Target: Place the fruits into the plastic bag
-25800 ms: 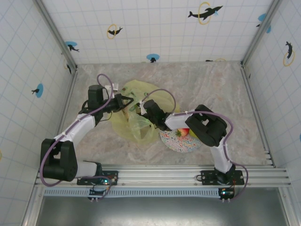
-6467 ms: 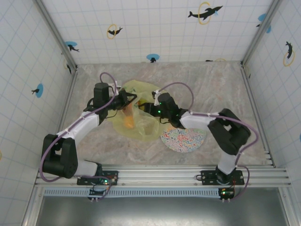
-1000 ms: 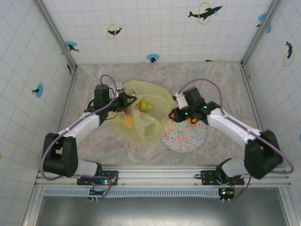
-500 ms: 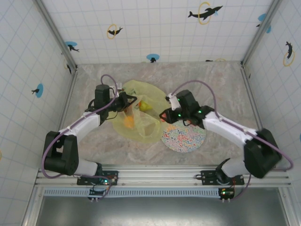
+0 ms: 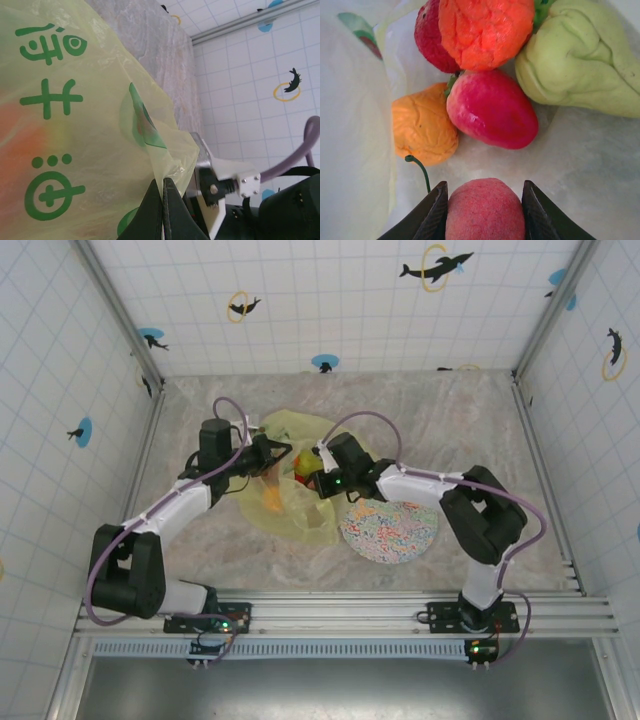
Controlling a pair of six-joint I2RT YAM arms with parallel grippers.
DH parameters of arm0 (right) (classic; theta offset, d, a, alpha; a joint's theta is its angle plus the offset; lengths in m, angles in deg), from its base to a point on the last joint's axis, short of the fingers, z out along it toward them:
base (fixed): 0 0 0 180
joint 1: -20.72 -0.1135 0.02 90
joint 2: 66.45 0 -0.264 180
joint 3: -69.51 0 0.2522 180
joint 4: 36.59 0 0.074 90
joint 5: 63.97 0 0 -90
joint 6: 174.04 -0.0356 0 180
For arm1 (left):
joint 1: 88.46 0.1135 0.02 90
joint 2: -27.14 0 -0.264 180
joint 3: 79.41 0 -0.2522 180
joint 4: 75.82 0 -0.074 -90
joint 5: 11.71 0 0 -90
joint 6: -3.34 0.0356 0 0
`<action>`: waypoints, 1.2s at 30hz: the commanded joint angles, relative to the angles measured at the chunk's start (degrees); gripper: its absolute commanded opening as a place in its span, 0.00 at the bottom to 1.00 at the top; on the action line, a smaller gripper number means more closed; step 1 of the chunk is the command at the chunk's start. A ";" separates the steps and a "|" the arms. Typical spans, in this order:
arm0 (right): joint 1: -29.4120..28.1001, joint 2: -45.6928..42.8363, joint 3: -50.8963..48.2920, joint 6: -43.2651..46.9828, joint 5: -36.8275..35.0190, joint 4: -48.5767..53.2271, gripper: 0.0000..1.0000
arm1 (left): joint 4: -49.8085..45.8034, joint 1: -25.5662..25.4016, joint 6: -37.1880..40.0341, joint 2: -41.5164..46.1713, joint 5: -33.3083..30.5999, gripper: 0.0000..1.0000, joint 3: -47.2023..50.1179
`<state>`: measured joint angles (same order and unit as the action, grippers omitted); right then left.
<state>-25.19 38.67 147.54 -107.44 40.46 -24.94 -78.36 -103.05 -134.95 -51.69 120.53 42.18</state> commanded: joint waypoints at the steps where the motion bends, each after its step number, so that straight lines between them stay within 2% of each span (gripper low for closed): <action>1: 0.16 1.26 0.36 -5.83 -1.87 -12.27 0.40 | 1.45 -0.35 -1.27 1.96 1.62 0.00 -0.94; 8: -0.28 4.10 0.23 -14.80 0.06 -25.84 0.40 | 0.55 -0.36 -1.37 3.24 0.94 0.00 -1.89; 18: -3.85 9.19 0.88 -24.14 -10.10 -31.83 0.43 | 0.20 -0.38 -1.69 4.21 -0.27 0.00 -2.47; 24: -4.23 11.63 1.60 -26.94 -8.18 -33.20 0.51 | 0.49 -0.35 -1.80 3.84 -0.27 0.00 -2.73; 28: -3.78 9.90 1.26 -25.27 -7.61 -31.55 0.57 | 0.23 -0.37 -1.30 3.86 -0.40 0.00 -2.77; 36: -1.55 -2.31 -6.85 -19.45 -6.43 -26.54 0.55 | -1.03 -0.33 0.26 3.77 -2.05 0.00 -2.74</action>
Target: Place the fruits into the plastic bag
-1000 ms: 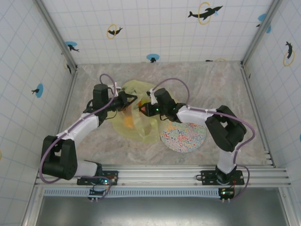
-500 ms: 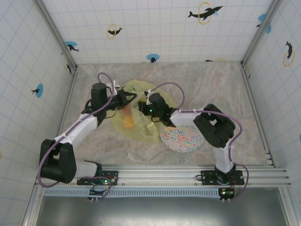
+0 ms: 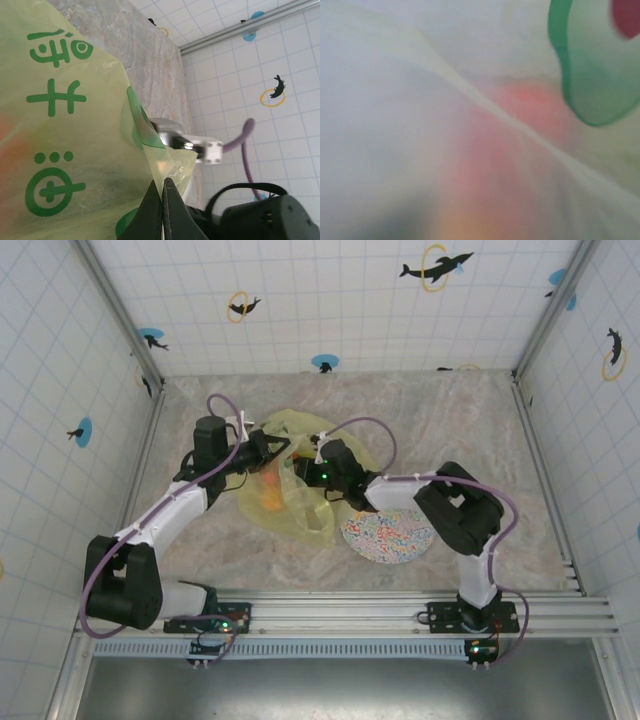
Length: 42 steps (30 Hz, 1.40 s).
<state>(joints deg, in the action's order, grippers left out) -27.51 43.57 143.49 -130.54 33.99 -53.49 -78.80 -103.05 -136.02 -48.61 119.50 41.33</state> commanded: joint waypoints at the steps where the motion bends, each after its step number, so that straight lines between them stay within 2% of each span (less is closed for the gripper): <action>1: 1.07 -9.63 -4.52 5.17 -0.16 3.73 0.55 | -0.61 -0.26 1.45 0.60 -1.34 0.00 -1.88; 8: 3.39 -26.70 -13.83 19.48 0.04 15.45 0.55 | 0.09 0.41 1.38 -0.60 -2.46 0.00 -1.35; 13: 7.21 -39.39 -18.88 26.65 -2.11 23.27 0.59 | 0.45 0.61 1.16 -1.72 -1.87 0.00 -1.24; 16: 9.42 -44.53 -18.80 29.90 -10.90 33.32 0.63 | 0.55 0.61 1.11 -1.95 -1.77 0.00 -1.35; 20: 11.86 -47.02 -16.27 29.64 -31.94 48.10 0.79 | 0.64 0.64 1.11 -2.12 -1.86 0.00 -1.06; 22: 14.45 -46.30 -15.30 27.57 -34.30 52.35 0.88 | 0.86 0.61 1.02 -2.17 -1.87 0.00 -1.09; 23: 16.17 -45.67 -15.02 25.72 -33.60 53.83 0.92 | 0.82 0.61 0.94 -2.27 -1.85 0.00 -1.09; 25: 18.91 -44.80 -16.01 22.34 -27.68 53.12 0.99 | 0.82 0.63 0.85 -2.30 -1.84 0.00 -1.16; 29: 21.73 -42.96 -19.36 16.65 -18.04 47.58 1.00 | 0.78 0.62 0.85 -2.19 -1.93 0.00 -0.97; 34: 21.86 -38.16 -20.06 13.77 -16.23 45.78 0.99 | 0.55 0.61 1.02 -2.03 -2.01 0.00 -0.48; 42: 21.55 -33.98 -21.11 10.00 -18.63 43.40 0.98 | 0.60 0.66 1.19 -2.69 -1.55 0.00 -0.47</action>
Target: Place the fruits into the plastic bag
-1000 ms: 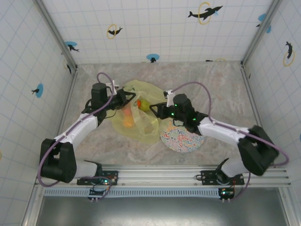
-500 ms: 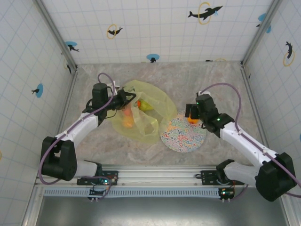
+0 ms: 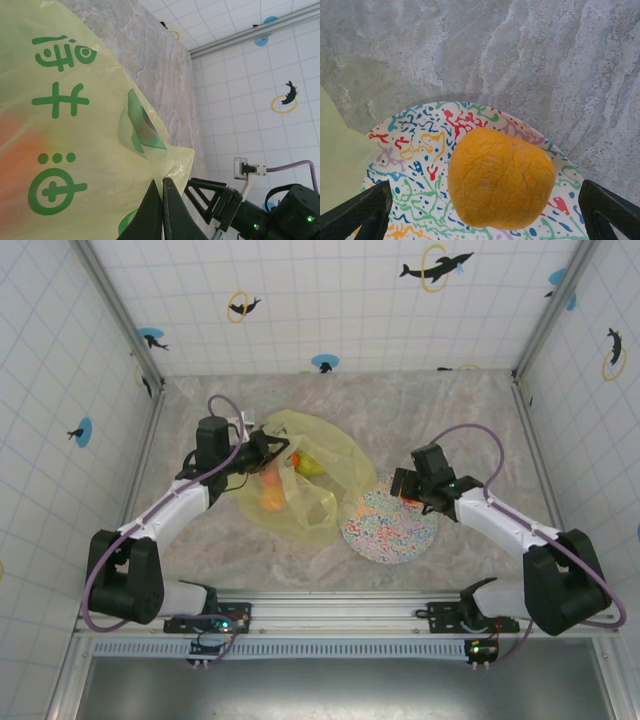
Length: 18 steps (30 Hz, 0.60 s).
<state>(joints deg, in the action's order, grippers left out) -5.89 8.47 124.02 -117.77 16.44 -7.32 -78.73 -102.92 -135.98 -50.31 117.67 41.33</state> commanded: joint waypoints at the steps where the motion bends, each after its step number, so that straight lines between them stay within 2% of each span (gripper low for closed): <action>1: -0.02 1.72 -1.88 -3.15 -0.92 -3.28 0.98 | 0.57 0.48 1.16 -1.11 0.43 0.00 -0.48; 7: -0.20 5.33 -1.82 -4.88 -1.05 -5.19 0.95 | 0.60 0.48 1.07 -1.48 0.66 0.00 -0.48; 18: -0.25 9.18 -1.64 -5.47 -1.85 -8.44 0.79 | 0.21 0.46 1.30 -1.13 0.78 0.00 -0.30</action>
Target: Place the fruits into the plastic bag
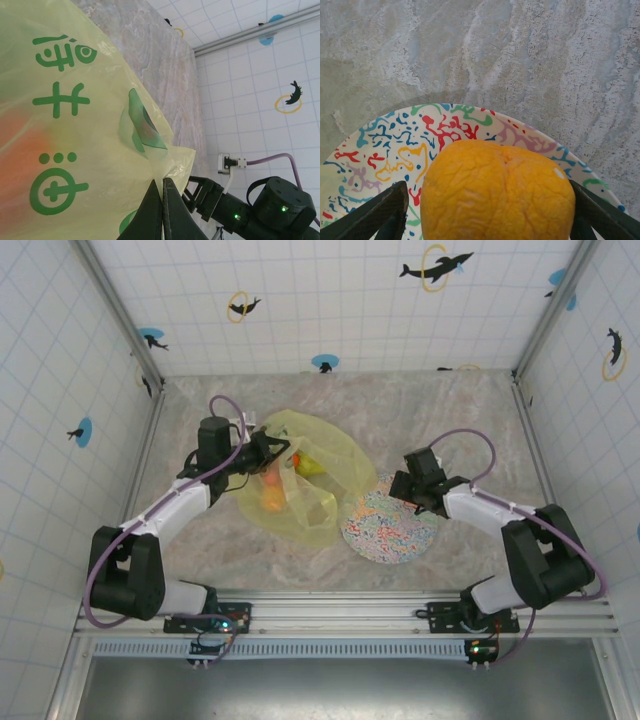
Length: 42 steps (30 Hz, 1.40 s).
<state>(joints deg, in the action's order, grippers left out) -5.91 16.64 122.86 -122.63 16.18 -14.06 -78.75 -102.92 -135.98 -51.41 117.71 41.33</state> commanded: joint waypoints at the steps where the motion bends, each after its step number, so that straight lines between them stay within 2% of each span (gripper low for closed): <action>1: -0.19 1.10 -0.61 -0.54 -1.77 -2.09 0.78 | 0.12 0.48 1.40 0.12 0.65 0.00 -0.23; 8: -0.23 1.00 -0.66 0.33 -1.57 -2.96 0.65 | -0.33 0.48 1.68 0.40 0.57 0.00 -0.17; 13: -0.73 -4.22 -1.93 3.96 -1.84 -4.28 0.58 | -0.63 0.48 1.86 0.80 0.48 0.00 -0.19; 19: -6.06 -12.70 -4.40 11.13 1.54 -13.63 0.56 | -0.46 0.48 1.69 0.52 0.48 0.00 -0.12; 23: -11.46 -13.88 -3.40 16.02 4.99 -22.16 0.56 | -0.13 0.48 1.20 0.19 0.64 0.00 -0.26; 26: -14.31 -10.13 -0.72 17.78 8.93 -25.84 0.56 | -0.13 0.48 1.07 0.21 0.74 0.00 -0.30; 31: -17.21 0.76 7.25 20.08 15.64 -25.76 0.54 | -0.54 0.48 1.20 0.70 0.66 0.00 -0.23; 42: -22.43 15.04 14.88 21.65 22.93 -26.78 0.53 | -0.90 0.48 1.66 0.94 1.17 0.00 0.13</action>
<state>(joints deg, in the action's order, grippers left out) -27.35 29.71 135.15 -102.08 36.18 -38.43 -78.84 -102.92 -135.13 -51.39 117.91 41.35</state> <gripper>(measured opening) 0.621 0.041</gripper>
